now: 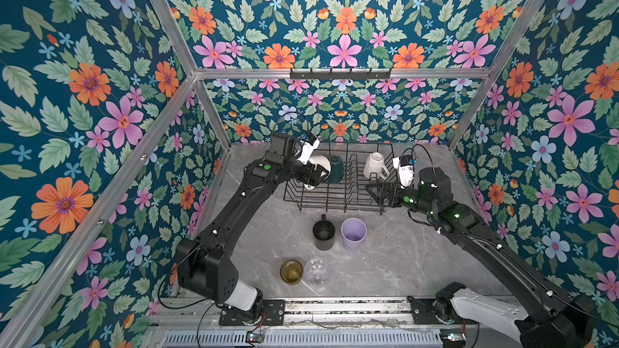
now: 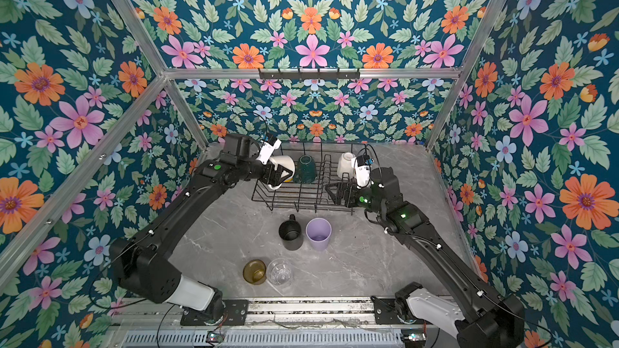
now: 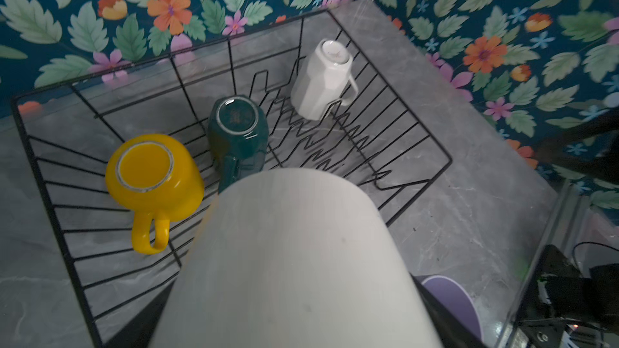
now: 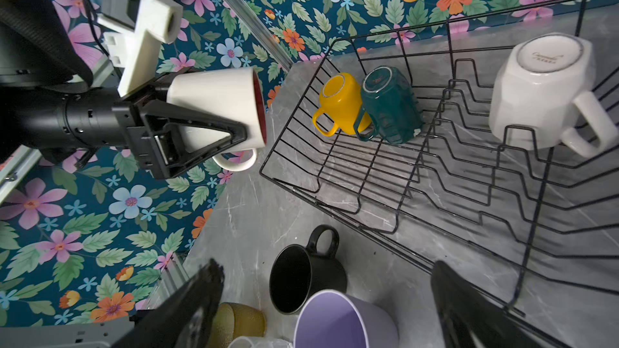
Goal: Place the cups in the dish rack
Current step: 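Lower the red-lined mug upside down into the rack beside the yellow mug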
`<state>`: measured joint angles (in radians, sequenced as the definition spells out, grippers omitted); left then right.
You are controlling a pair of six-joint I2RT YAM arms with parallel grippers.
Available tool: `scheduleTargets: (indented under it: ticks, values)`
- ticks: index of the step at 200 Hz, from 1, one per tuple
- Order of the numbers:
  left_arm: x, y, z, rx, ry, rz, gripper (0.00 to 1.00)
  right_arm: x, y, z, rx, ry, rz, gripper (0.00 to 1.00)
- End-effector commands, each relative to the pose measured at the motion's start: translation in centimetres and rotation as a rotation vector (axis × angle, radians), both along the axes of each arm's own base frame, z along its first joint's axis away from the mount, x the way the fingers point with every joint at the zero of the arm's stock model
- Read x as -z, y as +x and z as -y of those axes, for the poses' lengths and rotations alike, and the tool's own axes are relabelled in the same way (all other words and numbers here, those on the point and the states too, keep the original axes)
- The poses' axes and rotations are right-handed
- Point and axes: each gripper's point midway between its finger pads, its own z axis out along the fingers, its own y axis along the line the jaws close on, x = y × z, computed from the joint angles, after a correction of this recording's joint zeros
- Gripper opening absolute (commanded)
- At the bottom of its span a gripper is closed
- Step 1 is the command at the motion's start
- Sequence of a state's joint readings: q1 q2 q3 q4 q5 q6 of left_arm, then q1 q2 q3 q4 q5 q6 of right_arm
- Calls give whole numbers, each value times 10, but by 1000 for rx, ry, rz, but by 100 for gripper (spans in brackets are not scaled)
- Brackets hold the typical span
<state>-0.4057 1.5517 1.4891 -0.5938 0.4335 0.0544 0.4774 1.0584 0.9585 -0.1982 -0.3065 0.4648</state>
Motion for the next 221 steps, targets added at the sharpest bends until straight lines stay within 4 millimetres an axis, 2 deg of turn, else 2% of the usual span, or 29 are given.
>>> scheduleTargets:
  ticks: [1, 47, 100, 154, 221]
  values:
    - [20, 5, -13, -38, 108, -52, 0, 0, 2, 5, 19, -26, 27, 97]
    - [51, 21, -17, -62, 202, -126, 0, 5, -2, 9, 26, -44, 30, 97]
    - [98, 34, -23, -87, 329, -213, 0, 9, -4, 12, 29, -56, 28, 96]
    - [119, 37, -17, -46, 377, -233, 0, 12, -5, 13, 27, -61, 20, 96]
    - [151, 38, -20, -59, 442, -292, 0, 12, -6, 11, 19, -61, 20, 96]
